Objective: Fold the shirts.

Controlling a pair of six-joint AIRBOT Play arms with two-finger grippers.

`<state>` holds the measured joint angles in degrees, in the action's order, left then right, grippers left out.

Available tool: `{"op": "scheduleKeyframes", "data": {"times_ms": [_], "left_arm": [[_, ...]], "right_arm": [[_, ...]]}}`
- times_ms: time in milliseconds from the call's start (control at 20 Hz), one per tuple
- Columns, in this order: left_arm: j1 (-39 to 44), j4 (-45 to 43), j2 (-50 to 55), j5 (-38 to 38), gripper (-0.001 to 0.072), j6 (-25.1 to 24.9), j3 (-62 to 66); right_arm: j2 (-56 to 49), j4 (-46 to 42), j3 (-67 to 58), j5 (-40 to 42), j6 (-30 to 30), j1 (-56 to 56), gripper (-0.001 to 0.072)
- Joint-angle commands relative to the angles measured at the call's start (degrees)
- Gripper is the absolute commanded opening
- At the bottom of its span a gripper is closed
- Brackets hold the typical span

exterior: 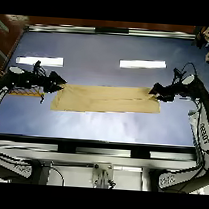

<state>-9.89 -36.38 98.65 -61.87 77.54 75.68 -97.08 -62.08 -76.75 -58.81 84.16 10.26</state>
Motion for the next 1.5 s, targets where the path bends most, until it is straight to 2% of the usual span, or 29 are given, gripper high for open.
{"op": "scheduleKeyframes", "data": {"times_ms": [0, 200, 350, 450, 500, 700, 1200, 1300, 1450], "left_arm": [[-0.76, -0.04, 0.15, -5.25, 0.0548, -0.17, 1.81], [-0.76, -0.02, 0.15, -8.46, 0.0547, -0.57, 5.09], [-0.55, 0.00, 0.15, -8.57, 0.0547, -0.57, 5.79], [-0.42, 0.00, 0.15, -8.76, 0.0546, -0.57, 5.79], [-0.42, 0.00, 0.15, -8.90, 0.0546, -0.57, 5.79], [-0.44, 0.00, 0.15, -9.18, 0.0545, -0.55, 5.79], [-0.44, 0.04, 0.15, -9.35, 0.0541, -0.52, 5.79], [-0.44, 0.66, 0.15, -9.31, 0.0540, -0.57, 5.79], [-0.44, 0.87, 0.15, -9.22, 0.0538, -0.59, 5.79]], "right_arm": [[1.05, -1.38, -0.09, -4.55, -1.44, 1.81, 0.0603], [2.25, -2.80, -0.09, -6.10, -1.25, 5.55, 0.0603], [2.23, -2.19, -0.09, -3.34, -0.35, 7.32, 0.0603], [1.60, 1.81, -0.09, -0.94, -2.03, 7.96, 0.0604], [1.01, 4.72, -0.09, -0.83, -3.80, 7.96, 0.0629], [-2.73, 10.97, -0.09, -2.16, -6.51, 7.85, 0.0629], [-7.13, 9.40, -0.09, -5.84, -5.86, 7.26, 0.0634], [-7.76, 9.49, -0.09, -7.54, -5.95, 7.26, 0.0453], [-7.67, 11.58, -0.09, -8.74, -10.51, 7.32, 0.0257]]}}
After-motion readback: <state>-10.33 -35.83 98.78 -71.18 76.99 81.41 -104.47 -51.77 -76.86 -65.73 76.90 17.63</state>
